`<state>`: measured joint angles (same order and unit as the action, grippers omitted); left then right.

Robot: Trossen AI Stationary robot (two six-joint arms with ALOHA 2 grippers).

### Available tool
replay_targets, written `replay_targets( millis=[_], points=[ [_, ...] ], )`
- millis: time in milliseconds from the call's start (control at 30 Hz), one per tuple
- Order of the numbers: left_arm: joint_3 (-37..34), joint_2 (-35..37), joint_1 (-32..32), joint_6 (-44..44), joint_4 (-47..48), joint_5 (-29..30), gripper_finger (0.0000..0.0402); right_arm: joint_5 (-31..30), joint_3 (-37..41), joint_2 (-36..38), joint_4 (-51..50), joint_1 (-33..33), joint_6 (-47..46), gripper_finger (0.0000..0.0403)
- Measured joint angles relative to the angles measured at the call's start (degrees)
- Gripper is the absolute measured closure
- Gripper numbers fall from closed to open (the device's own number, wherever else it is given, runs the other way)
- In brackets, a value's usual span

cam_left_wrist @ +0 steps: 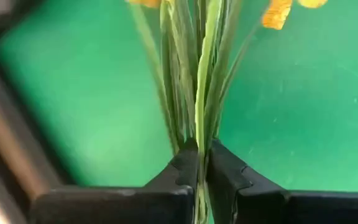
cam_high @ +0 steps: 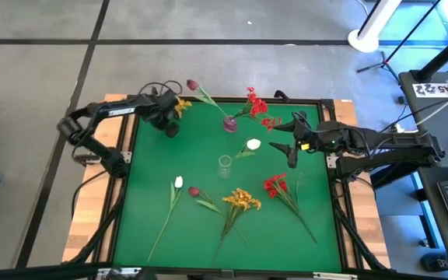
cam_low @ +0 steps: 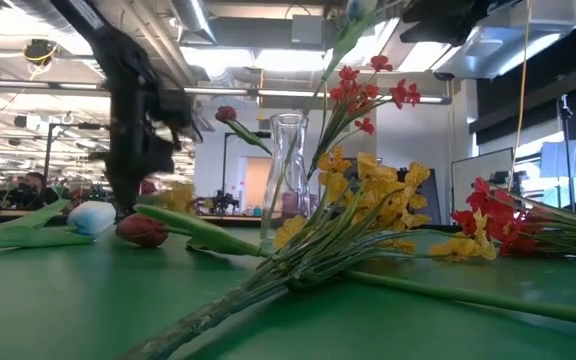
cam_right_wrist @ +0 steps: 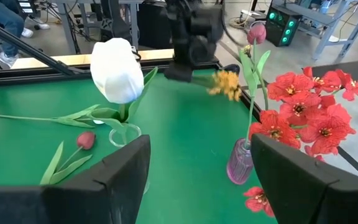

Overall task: Sort flowers into vase by color
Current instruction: Put the top yellow flowers into the transparent vase

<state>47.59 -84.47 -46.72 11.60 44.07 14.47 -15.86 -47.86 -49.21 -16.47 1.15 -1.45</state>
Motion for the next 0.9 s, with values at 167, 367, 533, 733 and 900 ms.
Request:
replay_targets(
  millis=[167,367,533,733,900],
  points=[
    [0.0,13.51,0.84,3.48,6.46,0.04,0.0395,0.0,0.0,0.0,0.66,0.0,-0.05,0.0127],
    [0.04,30.97,3.66,9.29,6.2,-0.61,0.0397,-0.01,0.02,0.0,3.72,-0.04,0.46,0.0127],
    [0.04,41.2,7.59,10.39,-1.91,-9.96,0.0398,-1.6,0.02,0.0,6.24,-0.04,1.98,0.0127],
    [0.15,46.63,14.96,10.08,-20.47,-19.6,0.0399,-13.14,-1.76,1.89,6.98,-0.03,3.47,0.0127],
    [0.15,45.67,23.47,7.27,-33.7,-22.62,0.0399,-17.17,-3.68,4.46,6.95,-0.04,3.66,0.0127]
  ],
)
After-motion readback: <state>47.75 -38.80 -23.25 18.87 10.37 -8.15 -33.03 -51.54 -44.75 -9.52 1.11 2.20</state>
